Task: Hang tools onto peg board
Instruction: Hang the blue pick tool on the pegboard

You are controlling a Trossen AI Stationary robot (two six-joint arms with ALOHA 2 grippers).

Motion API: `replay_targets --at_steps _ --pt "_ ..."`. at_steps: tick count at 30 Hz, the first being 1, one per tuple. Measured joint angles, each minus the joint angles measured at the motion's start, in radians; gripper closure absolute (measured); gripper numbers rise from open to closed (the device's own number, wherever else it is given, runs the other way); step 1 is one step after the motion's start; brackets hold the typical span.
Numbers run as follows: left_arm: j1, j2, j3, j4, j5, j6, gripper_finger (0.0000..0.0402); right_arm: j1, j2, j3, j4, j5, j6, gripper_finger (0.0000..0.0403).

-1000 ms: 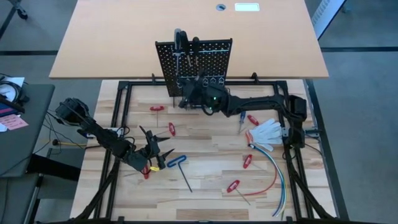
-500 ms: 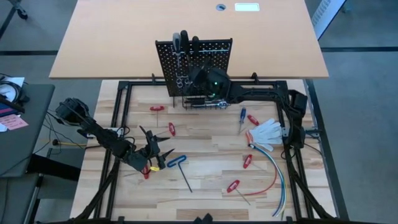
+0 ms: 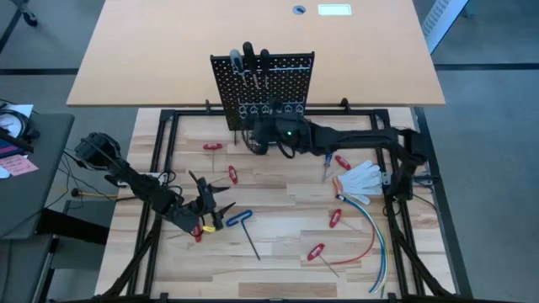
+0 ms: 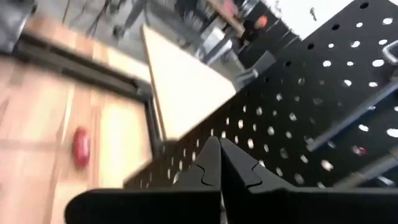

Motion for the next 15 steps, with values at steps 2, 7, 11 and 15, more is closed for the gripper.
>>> replay_targets --at_steps 2,7,11,15 --pt "-0.01 0.0 0.0 -0.004 0.0 -0.003 0.0139 0.017 -0.044 -0.008 -0.093 0.03 0.012 0.0403" --pt "-0.046 0.0 0.0 -0.001 -0.009 -0.018 0.0139 0.033 -0.201 -0.187 -0.153 -0.02 0.224 0.0403" --pt "-0.071 0.0 0.0 -0.005 -0.041 0.016 0.0139 0.054 -0.262 -0.389 -0.146 -0.181 0.447 0.0403" --pt "-0.077 0.0 0.0 -0.005 -0.019 0.077 0.0139 0.137 -0.236 -0.548 -0.025 -0.281 0.618 0.0403"
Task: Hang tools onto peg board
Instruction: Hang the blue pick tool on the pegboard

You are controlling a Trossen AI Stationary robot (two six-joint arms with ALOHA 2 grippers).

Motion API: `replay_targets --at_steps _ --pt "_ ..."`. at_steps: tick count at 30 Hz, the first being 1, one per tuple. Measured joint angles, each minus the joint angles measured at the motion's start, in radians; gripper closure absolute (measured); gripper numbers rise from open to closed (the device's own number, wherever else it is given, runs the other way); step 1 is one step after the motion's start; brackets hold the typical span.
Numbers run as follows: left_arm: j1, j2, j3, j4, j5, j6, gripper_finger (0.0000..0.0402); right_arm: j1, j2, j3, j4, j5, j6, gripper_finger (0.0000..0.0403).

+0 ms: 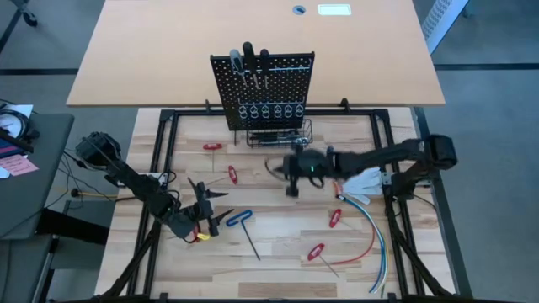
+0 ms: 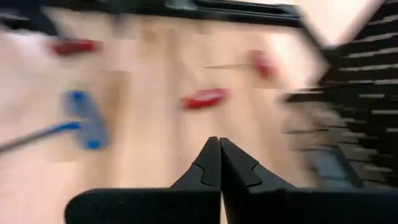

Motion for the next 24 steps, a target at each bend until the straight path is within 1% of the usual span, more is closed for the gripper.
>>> replay_targets --at_steps 2,3,5,7,8,9,12,14,17,21,24 --pt "0.016 0.0 0.0 0.001 0.013 -0.009 0.0139 0.056 0.047 -0.052 0.12 -0.015 0.049 0.0403" --pt "0.027 0.0 0.0 -0.003 0.042 -0.028 0.0139 0.084 0.075 -0.069 0.178 -0.016 0.066 0.0403" --pt "0.055 0.0 0.0 -0.011 0.156 -0.081 0.0139 0.137 0.143 -0.084 0.264 -0.016 0.078 0.0403" --pt "0.076 0.001 0.002 -0.023 0.299 -0.107 0.014 0.185 0.204 -0.083 0.335 -0.016 0.07 0.0403" --pt "0.08 0.009 0.011 -0.061 0.351 -0.105 0.0141 0.206 0.231 -0.079 0.361 -0.016 0.051 0.0403" --pt "0.076 0.022 0.028 -0.118 0.378 -0.108 0.0144 0.225 0.257 -0.072 0.382 -0.016 0.026 0.0403" --pt "0.071 0.062 0.104 -0.302 0.42 -0.171 0.0155 0.265 0.319 -0.036 0.378 -0.018 -0.055 0.0403" --pt "0.091 0.089 0.161 -0.401 0.469 -0.231 0.0163 0.278 0.331 0.0 0.345 -0.016 -0.09 0.0403" --pt "0.122 0.14 0.22 -0.541 0.536 -0.319 0.0175 0.278 0.335 0.036 0.348 -0.014 -0.103 0.0403" --pt "0.16 0.203 0.248 -0.544 0.606 -0.354 0.0187 0.259 0.338 0.04 0.333 -0.013 -0.105 0.0403" --pt "0.192 0.234 0.249 -0.542 0.615 -0.375 0.0195 0.237 0.336 0.04 0.32 -0.011 -0.106 0.0403"
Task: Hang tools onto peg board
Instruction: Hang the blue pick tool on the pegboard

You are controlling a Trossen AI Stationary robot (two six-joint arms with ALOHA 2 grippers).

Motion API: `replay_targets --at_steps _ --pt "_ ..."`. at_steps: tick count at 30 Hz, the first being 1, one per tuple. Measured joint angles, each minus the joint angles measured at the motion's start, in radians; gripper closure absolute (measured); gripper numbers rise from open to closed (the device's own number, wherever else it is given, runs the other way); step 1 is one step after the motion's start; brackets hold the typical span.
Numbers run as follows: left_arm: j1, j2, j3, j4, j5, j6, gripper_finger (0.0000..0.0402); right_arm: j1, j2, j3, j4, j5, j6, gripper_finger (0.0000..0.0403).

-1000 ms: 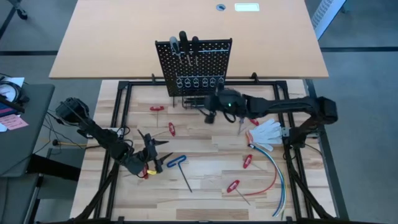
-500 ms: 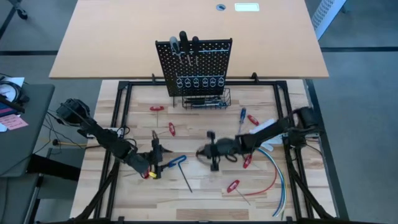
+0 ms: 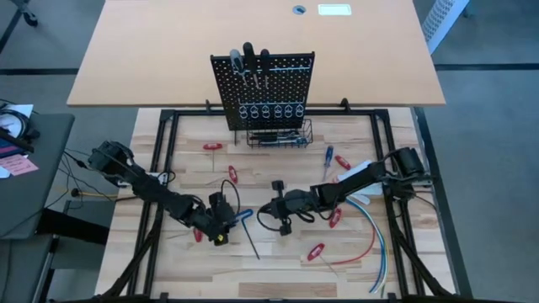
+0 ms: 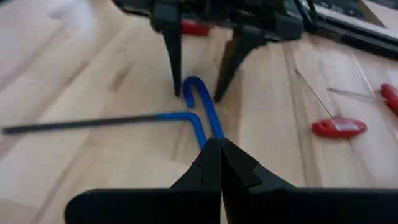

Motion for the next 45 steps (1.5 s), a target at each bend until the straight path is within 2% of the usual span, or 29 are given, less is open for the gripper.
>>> replay_targets --at_steps 5,8,13,19,22,27,34,37,40,45 --pt "0.078 0.013 -0.001 0.001 0.04 0.035 0.0228 -0.045 -0.017 -0.005 -0.102 0.0 0.029 0.0403" --pt "0.116 0.015 -0.003 0.033 0.042 0.093 0.0263 -0.074 -0.068 -0.042 -0.019 0.0 0.068 0.0403" --pt "0.154 0.017 -0.005 0.115 -0.006 0.201 0.031 -0.114 -0.106 -0.138 0.077 0.0 0.09 0.0403" --pt "0.192 0.022 -0.01 0.184 -0.107 0.223 0.0332 -0.167 -0.08 -0.155 0.138 -0.025 0.165 0.0399" --pt "0.198 0.021 -0.009 0.192 -0.167 0.223 0.0352 -0.189 -0.079 -0.145 0.132 -0.049 0.179 0.0384" --pt "0.197 0.021 -0.009 0.203 -0.171 0.262 0.0389 -0.217 -0.081 -0.144 0.133 -0.072 0.21 0.0336" --pt "0.206 0.019 -0.009 0.211 -0.172 0.328 0.0391 -0.204 -0.081 -0.144 0.113 -0.159 0.135 0.0265" --pt "0.199 0.019 -0.009 0.245 -0.179 0.383 0.0391 -0.172 -0.081 -0.144 0.119 -0.159 0.091 0.0243" --pt "0.175 0.019 -0.007 0.312 -0.195 0.483 0.0392 -0.146 -0.081 -0.144 0.112 -0.159 0.134 0.0231" --pt "0.095 0.018 0.031 0.275 -0.356 0.604 0.0393 -0.132 -0.081 -0.144 0.098 -0.157 0.29 0.0228"
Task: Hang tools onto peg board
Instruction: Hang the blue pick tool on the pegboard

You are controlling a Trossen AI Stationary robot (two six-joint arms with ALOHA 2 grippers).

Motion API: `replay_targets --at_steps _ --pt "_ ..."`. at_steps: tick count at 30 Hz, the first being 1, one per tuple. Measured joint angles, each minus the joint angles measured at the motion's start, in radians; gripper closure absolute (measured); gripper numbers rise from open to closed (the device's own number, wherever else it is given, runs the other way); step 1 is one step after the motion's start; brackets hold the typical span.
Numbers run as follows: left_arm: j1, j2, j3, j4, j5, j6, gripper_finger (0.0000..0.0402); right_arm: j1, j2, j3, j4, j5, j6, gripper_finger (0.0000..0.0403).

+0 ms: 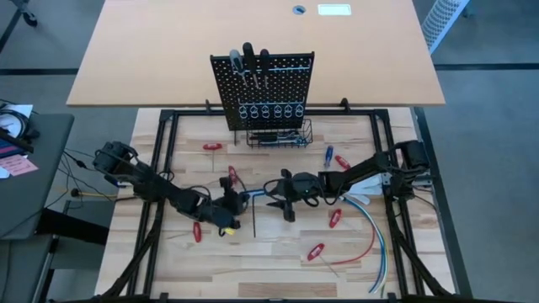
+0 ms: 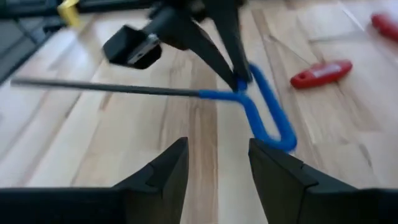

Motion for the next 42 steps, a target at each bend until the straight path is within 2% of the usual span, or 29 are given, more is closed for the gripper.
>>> replay_targets --at_steps 6,9,13,17,23,27,33,38,42 --pt "-0.088 0.0 0.067 -0.117 -0.282 0.131 0.0393 -0.036 0.0 0.0 0.008 -0.008 0.248 0.0227" --pt "-0.108 -0.001 0.069 -0.119 -0.342 0.181 0.0393 -0.053 0.0 0.0 0.05 -0.052 0.304 0.0227" --pt "-0.122 0.0 0.069 -0.119 -0.389 0.191 0.0393 -0.057 0.0 0.0 0.143 -0.06 0.358 0.0227" --pt "-0.13 -0.001 0.069 -0.115 -0.414 0.199 0.0394 -0.075 0.0 0.001 0.209 -0.066 0.406 0.0227" --pt "-0.131 -0.001 0.069 -0.115 -0.407 0.198 0.0394 -0.102 0.004 0.001 0.213 -0.059 0.428 0.0229" --pt "-0.137 -0.001 0.069 -0.115 -0.407 0.177 0.0394 -0.101 0.064 0.019 0.261 -0.1 0.461 0.0237" --pt "-0.14 0.0 0.068 -0.112 -0.386 0.154 0.0392 -0.101 0.182 0.098 0.289 -0.155 0.461 0.0264" --pt "-0.142 0.0 0.069 -0.125 -0.383 0.114 0.0387 -0.11 0.188 0.111 0.286 -0.176 0.431 0.0296" --pt "-0.152 -0.001 0.069 -0.139 -0.388 0.08 0.0387 -0.127 0.163 0.11 0.272 -0.194 0.419 0.0303"
